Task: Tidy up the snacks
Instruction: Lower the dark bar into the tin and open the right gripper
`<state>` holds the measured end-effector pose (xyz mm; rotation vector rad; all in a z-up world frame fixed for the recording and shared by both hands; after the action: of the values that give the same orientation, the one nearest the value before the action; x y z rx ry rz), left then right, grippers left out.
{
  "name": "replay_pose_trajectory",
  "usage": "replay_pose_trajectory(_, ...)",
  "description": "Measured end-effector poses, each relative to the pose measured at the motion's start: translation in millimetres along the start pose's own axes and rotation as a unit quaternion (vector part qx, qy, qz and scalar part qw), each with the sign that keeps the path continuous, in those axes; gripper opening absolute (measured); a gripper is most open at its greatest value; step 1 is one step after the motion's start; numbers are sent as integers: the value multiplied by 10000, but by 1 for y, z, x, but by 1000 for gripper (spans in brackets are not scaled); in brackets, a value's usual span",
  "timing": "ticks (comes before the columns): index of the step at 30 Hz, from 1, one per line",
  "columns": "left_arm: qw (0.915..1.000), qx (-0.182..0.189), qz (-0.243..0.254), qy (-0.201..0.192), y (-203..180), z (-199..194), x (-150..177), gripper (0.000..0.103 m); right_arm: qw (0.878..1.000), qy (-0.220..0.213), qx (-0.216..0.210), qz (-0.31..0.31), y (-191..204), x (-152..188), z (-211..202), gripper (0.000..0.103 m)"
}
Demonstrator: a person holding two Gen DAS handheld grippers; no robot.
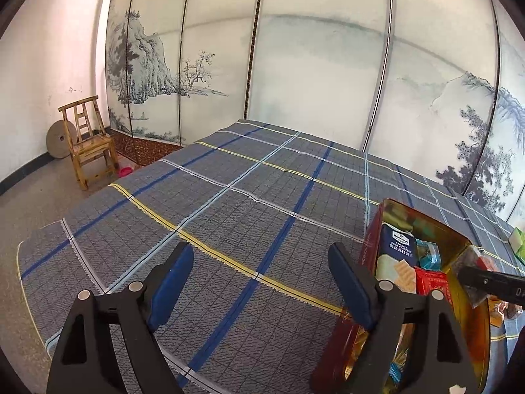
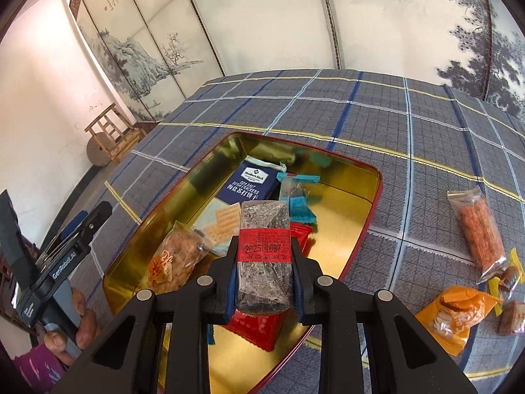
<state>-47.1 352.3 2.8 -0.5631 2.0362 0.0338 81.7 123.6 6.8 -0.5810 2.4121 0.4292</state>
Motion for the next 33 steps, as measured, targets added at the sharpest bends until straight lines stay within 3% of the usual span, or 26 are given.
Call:
replay_pose_trajectory(14,10000,65,23,-10,-2,2,0,84,9975,18,578,413,-25,-31,29,27)
replay_pose_trajectory(33,9999,86,53,-24,-5,3,0,87,9964,-8,655,544,-27,-35,34,29)
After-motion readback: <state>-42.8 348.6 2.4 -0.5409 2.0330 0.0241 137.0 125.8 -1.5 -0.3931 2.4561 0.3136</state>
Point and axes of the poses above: each gripper's, at about its wrist camera, not at the fingertips, and z roughly the way its jaws point, y to its left, x to its underside, the point moved 3 cm from there along z, roughly the way its jaws point, and after that the axes turned 10 degrees about x, right-handed, at the moved point
